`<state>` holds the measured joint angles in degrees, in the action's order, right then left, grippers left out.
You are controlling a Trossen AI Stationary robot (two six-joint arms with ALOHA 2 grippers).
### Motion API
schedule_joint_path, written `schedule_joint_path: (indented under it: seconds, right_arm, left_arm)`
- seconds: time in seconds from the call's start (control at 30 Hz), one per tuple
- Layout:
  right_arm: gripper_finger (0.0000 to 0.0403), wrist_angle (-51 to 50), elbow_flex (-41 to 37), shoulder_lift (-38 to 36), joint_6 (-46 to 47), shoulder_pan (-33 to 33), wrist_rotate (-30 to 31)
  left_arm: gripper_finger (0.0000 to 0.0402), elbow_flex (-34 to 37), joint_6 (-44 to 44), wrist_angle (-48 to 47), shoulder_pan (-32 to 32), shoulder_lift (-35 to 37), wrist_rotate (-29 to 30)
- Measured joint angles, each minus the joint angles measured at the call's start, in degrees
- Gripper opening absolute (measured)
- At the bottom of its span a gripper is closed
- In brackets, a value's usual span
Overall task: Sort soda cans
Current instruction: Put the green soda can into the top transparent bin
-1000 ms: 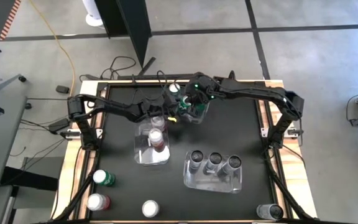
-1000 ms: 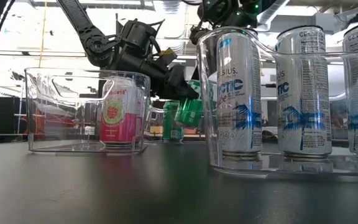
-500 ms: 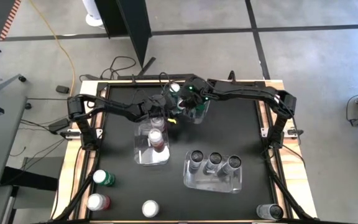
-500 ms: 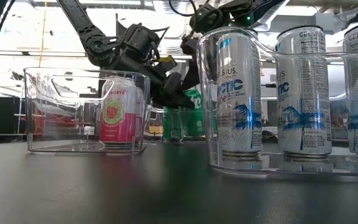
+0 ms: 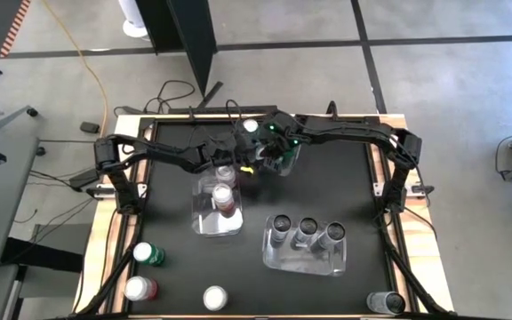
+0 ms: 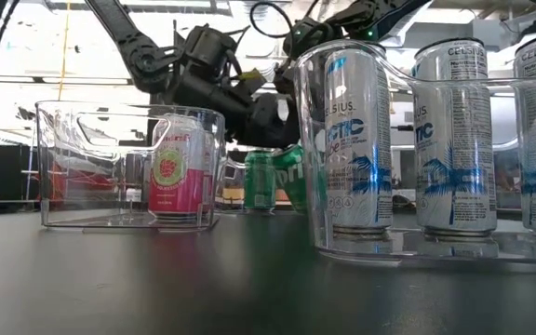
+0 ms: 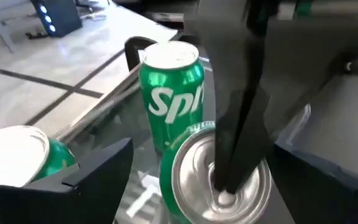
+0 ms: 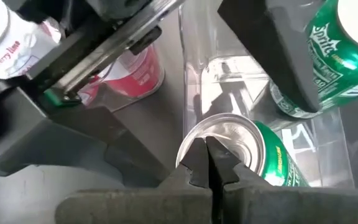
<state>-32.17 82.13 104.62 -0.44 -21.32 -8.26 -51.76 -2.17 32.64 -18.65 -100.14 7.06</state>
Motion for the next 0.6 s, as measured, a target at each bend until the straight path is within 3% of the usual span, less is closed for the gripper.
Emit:
schedule_joint_path:
  seconds: [0.6]
  right_arm:
    - [0.0000,-2.1,0.2,-0.9,1.6,-1.7,3.4]
  left_arm:
    - [0.0349,-0.1,-0.7,0.6,0.0,-0.2,1.6]
